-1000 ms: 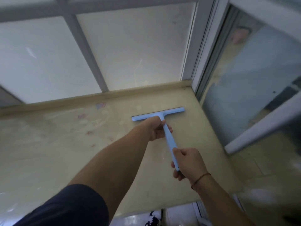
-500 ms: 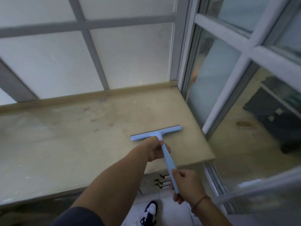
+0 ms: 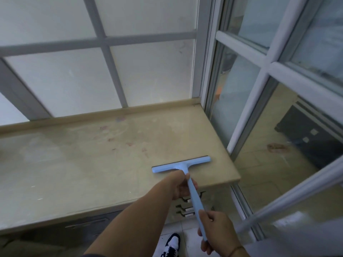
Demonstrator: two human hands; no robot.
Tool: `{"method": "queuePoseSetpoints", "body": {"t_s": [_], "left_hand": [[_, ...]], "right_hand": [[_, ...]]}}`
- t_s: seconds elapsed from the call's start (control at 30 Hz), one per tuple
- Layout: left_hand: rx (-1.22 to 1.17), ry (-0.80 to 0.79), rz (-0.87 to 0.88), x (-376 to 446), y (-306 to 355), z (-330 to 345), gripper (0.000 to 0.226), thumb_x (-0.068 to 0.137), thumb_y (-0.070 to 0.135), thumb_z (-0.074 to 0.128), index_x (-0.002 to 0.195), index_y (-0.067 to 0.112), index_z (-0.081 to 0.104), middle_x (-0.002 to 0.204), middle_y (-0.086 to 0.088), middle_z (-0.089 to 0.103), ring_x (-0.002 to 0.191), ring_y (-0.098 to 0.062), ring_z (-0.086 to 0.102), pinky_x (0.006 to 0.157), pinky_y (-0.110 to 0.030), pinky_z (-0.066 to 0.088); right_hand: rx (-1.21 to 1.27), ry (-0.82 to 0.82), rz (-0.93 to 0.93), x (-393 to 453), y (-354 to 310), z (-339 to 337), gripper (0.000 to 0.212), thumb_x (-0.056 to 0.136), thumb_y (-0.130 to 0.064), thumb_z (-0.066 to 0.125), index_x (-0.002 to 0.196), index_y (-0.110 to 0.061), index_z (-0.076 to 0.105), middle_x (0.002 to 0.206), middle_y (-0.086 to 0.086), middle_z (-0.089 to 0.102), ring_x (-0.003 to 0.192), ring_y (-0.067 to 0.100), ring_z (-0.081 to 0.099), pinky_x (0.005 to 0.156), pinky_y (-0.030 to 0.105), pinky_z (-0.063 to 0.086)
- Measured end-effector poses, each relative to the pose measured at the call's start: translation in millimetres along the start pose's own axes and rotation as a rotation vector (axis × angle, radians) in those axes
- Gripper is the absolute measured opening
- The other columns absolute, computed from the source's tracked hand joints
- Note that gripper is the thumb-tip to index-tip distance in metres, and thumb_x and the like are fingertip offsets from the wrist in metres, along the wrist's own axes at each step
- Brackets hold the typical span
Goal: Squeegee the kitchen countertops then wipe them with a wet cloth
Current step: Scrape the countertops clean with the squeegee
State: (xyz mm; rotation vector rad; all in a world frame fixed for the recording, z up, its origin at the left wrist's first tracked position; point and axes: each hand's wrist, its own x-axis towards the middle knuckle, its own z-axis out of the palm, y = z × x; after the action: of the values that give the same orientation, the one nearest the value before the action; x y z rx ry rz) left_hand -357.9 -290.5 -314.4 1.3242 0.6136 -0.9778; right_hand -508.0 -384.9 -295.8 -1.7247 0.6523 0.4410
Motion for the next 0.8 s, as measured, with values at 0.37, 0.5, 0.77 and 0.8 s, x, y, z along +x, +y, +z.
{"method": "queuePoseSetpoints", "body": {"t_s": [0.37, 0.5, 0.77, 0.8], "left_hand": [[-0.044, -0.114, 0.082, 23.8, 77.4, -5.7, 0.024, 0.101, 0.013, 0.044, 0.090, -0.003, 0.058, 0.067, -0.013, 0.068, 0.057, -0.021, 0.068, 0.052, -0.030, 0.057], [0.011, -0.116, 0.109, 51.7, 138.7, -0.3, 0.027, 0.101, 0.014, 0.044, 0.082, 0.000, 0.058, 0.055, -0.009, 0.067, 0.063, -0.021, 0.065, 0.057, -0.029, 0.057], [-0.011, -0.127, 0.133, 124.9, 249.5, -0.6, 0.029, 0.101, 0.014, 0.043, 0.082, -0.002, 0.058, 0.056, -0.010, 0.067, 0.069, -0.022, 0.063, 0.066, -0.031, 0.056], [-0.013, -0.134, 0.129, 133.1, 259.5, -0.1, 0.029, 0.101, 0.014, 0.043, 0.082, -0.002, 0.058, 0.055, -0.011, 0.067, 0.067, -0.021, 0.063, 0.065, -0.031, 0.056]], "right_hand": [[0.173, 0.082, -0.098, 38.3, -59.3, -13.9, 0.035, 0.098, -0.021, 0.054, 0.071, -0.002, 0.065, 0.053, 0.013, 0.060, 0.034, 0.024, 0.048, 0.035, 0.023, 0.037], [0.197, 0.151, -0.138, 86.2, -98.6, -9.8, 0.027, 0.099, -0.020, 0.052, 0.083, -0.004, 0.067, 0.056, 0.011, 0.062, 0.033, 0.020, 0.049, 0.034, 0.023, 0.039], [0.139, 0.215, -0.138, 193.1, -184.7, -29.0, 0.030, 0.097, -0.017, 0.052, 0.072, -0.007, 0.064, 0.056, 0.012, 0.061, 0.032, 0.019, 0.047, 0.035, 0.022, 0.037], [0.134, 0.216, -0.135, 203.9, -191.8, -30.0, 0.030, 0.096, -0.017, 0.052, 0.072, -0.005, 0.064, 0.056, 0.012, 0.061, 0.032, 0.019, 0.048, 0.035, 0.022, 0.038]]}}
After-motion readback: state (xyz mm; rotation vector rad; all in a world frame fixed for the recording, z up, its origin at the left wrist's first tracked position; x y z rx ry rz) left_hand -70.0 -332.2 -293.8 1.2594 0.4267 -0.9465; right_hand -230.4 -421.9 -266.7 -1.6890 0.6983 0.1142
